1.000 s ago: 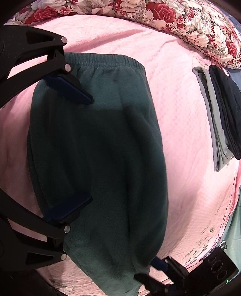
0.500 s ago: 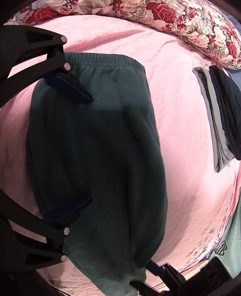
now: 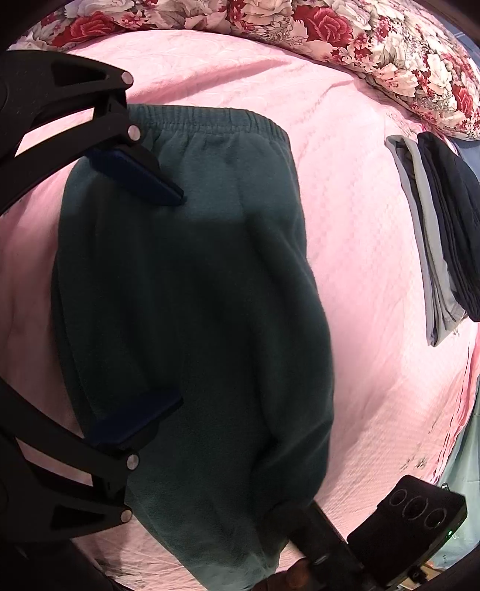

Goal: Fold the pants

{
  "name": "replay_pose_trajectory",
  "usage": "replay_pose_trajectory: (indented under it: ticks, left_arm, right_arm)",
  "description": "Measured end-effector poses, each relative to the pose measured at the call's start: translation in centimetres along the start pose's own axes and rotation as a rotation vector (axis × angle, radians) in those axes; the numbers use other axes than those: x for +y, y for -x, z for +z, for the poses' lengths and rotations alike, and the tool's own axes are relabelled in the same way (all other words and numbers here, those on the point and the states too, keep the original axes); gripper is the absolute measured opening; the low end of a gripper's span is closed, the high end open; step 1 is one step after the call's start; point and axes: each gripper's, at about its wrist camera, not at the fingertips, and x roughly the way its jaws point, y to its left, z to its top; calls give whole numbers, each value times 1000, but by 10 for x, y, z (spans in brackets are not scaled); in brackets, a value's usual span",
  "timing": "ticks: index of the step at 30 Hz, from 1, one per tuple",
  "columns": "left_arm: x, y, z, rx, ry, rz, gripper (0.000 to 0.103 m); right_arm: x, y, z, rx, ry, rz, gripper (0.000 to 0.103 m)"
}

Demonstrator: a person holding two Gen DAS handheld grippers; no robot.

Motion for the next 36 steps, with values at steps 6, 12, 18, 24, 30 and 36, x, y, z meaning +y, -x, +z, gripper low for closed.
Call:
replay_pose_trajectory:
  ticks: [6, 12, 18, 24, 30, 36]
  left_arm:
    - [0, 2, -3, -10, -3, 0, 101]
    - [-1, 3, -4, -14, -4, 0, 101]
    - [-1, 3, -6, -22, -3, 0, 101]
    - [-1, 5, -11, -49, -8, -1, 101]
    - [0, 11, -7, -30, -28, -8, 101]
    - [27, 54, 13, -176, 23, -18, 101]
  right_arm:
    - [10, 31, 2, -352, 18, -179, 62]
    - [6, 21, -7, -214, -7, -90, 62]
    - [4, 19, 4, -183, 7, -58, 63]
    - [-4, 45, 19, -329, 25, -102, 62]
    - [-30, 87, 5, -443, -103, -241, 63]
    - [19, 94, -12, -478, 31, -218, 52]
